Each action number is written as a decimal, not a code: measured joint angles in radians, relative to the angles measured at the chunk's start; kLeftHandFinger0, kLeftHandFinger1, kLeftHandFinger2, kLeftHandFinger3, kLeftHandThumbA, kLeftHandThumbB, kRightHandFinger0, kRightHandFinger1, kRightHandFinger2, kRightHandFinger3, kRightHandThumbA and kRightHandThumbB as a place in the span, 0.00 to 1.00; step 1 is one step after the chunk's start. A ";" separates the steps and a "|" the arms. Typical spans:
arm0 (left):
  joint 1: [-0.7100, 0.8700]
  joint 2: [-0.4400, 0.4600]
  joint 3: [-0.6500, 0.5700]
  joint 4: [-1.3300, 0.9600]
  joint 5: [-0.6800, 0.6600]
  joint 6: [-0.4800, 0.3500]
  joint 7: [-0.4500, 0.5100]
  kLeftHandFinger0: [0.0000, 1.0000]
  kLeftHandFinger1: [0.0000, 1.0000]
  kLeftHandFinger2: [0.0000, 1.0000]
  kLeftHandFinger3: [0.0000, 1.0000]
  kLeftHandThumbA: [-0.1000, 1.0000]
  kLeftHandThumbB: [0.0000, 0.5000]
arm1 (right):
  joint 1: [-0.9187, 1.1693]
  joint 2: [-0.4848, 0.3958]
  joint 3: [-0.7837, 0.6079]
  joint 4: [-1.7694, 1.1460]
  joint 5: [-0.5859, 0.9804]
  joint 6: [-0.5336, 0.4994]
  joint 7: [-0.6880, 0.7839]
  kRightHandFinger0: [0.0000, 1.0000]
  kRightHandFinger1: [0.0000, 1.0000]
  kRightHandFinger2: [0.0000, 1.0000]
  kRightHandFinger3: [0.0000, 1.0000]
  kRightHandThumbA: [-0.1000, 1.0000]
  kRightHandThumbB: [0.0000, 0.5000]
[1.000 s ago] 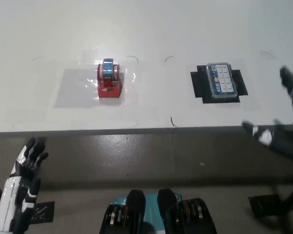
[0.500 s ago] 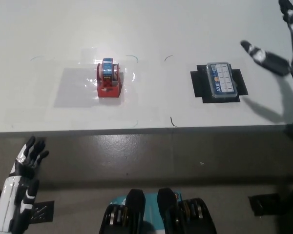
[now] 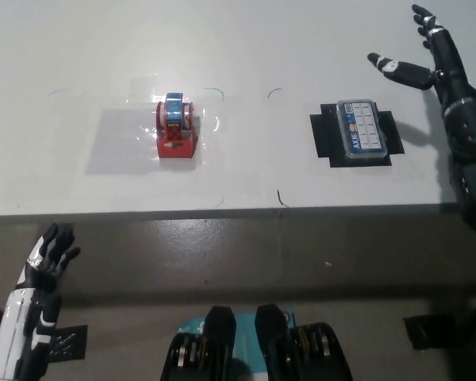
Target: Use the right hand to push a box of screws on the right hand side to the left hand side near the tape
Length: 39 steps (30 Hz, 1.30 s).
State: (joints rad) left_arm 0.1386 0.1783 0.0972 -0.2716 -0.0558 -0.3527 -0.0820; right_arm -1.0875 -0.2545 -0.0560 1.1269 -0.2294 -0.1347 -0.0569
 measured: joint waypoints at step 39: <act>-0.069 0.002 0.007 -0.002 -0.005 0.002 -0.001 1.00 1.00 1.00 1.00 0.88 0.10 | -0.021 0.063 0.014 0.305 0.100 -0.049 0.001 1.00 1.00 1.00 1.00 0.94 0.58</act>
State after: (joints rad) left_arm 0.0696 0.1807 0.1041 -0.2734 -0.0610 -0.3505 -0.0835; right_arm -1.1081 -0.1916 -0.0420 1.4315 -0.1298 -0.1838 -0.0555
